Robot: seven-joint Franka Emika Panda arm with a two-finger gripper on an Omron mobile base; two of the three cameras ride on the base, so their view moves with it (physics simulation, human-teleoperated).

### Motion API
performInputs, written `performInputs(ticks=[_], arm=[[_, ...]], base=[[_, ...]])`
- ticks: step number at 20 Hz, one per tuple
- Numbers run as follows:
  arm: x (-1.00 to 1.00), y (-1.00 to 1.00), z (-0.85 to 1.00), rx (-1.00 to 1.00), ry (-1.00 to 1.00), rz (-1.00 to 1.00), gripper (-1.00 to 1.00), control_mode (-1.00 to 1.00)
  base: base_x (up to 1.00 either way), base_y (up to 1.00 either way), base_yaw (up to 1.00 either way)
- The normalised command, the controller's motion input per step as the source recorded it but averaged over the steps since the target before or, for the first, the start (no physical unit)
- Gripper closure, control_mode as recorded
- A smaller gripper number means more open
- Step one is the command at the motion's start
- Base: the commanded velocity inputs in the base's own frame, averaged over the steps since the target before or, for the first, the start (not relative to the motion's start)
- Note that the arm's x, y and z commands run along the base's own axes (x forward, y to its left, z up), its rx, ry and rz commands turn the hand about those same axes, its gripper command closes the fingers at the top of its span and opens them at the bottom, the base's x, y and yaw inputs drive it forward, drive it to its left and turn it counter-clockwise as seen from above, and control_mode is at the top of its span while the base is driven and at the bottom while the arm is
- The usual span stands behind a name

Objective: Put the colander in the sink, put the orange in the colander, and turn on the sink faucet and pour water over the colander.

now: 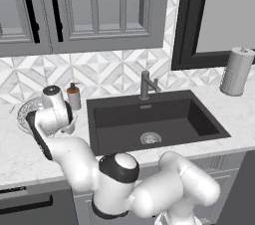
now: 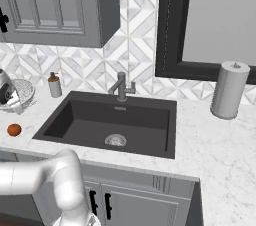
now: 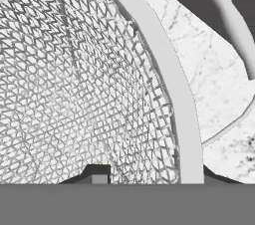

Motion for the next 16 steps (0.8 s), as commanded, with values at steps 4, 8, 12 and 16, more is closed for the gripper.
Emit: performInputs(ticks=[4,8,12,16], arm=[[0.09,0.14,-0.22,-0.1,0.0,-0.17,1.0,-1.0],[0.11,0.29,0.0,-0.13,-0.04,-0.25,1.0,-1.0],[-0.09,-0.03,0.17,-0.05,-0.14,-0.23,1.0,-1.0],[-0.63,-0.71,0.44,0.02,-0.25,-0.02,1.0,-1.0]], base=[[0.0,0.0,0.0],[0.0,0.0,0.0],[0.0,0.0,0.0],[0.0,0.0,0.0]])
